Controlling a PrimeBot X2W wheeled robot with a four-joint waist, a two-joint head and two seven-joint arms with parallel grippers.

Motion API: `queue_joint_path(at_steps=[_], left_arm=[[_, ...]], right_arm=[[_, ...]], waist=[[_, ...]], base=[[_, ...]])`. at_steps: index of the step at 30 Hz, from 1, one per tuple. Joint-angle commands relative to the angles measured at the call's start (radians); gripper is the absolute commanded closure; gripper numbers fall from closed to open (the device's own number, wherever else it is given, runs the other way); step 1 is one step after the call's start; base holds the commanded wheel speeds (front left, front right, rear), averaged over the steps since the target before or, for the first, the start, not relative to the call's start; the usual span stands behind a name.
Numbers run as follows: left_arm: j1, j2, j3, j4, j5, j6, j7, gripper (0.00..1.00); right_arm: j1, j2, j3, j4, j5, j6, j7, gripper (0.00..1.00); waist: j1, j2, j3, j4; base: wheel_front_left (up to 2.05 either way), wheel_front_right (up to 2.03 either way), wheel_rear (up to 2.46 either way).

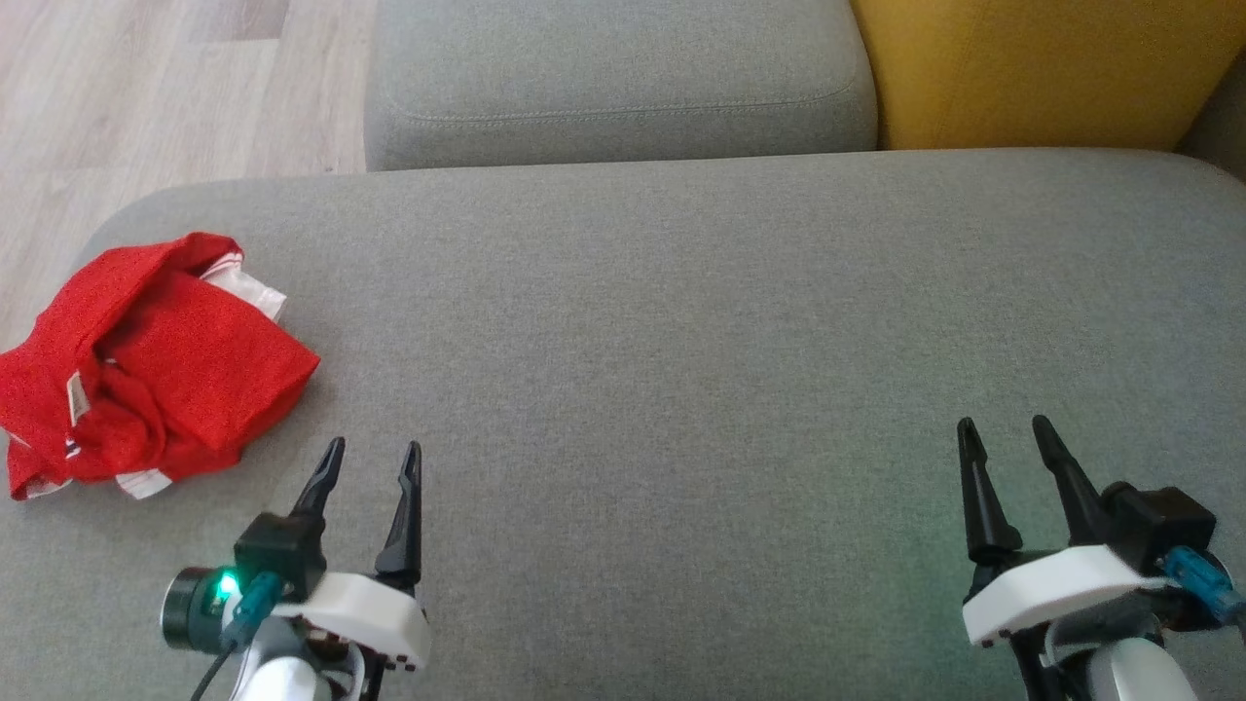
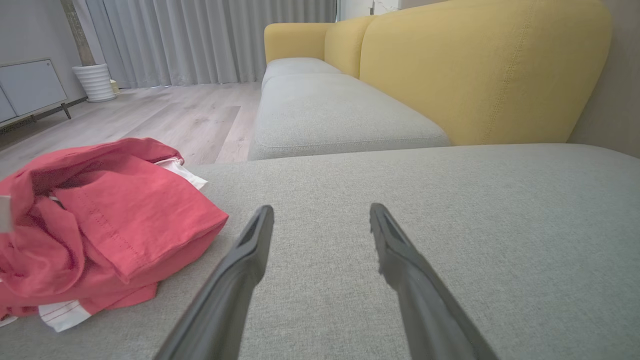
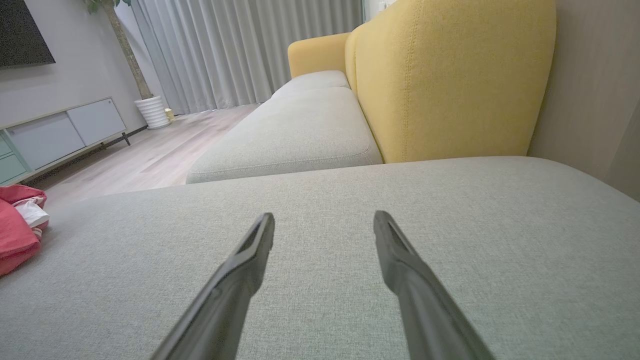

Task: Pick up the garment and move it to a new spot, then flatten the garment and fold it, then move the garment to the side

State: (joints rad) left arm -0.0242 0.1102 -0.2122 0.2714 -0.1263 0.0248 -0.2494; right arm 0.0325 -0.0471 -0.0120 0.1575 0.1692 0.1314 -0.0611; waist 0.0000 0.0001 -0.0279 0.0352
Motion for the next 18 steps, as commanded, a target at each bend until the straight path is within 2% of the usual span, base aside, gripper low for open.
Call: queue_joint_path(at_steps=[1, 13, 18], left_arm=[[-0.041, 0.003, 0.04, -0.024, -0.003, -0.004, -0.012, 0.0], [-0.043, -0.005, 0.048, -0.021, -0.001, -0.008, -0.012, 0.0], [-0.053, -0.009, 0.058, -0.024, -0.003, -0.005, -0.012, 0.0]], right_arm=[[-0.031, -0.003, 0.019, -0.029, 0.004, -0.001, 0.003, 0.0], [-0.029, -0.003, 0.011, -0.03, 0.004, -0.001, 0.002, 0.0], [-0.026, -0.003, 0.011, -0.046, -0.008, -0.001, 0.006, 0.0]], waist=[[0.0, -0.0001, 0.0, 0.0], [0.0, -0.0001, 0.002, 0.012], [0.0, -0.0001, 0.004, 0.049]], base=[[0.0, 0.0, 0.0], [0.0, 0.0, 0.0], [0.0, 0.0, 0.0]])
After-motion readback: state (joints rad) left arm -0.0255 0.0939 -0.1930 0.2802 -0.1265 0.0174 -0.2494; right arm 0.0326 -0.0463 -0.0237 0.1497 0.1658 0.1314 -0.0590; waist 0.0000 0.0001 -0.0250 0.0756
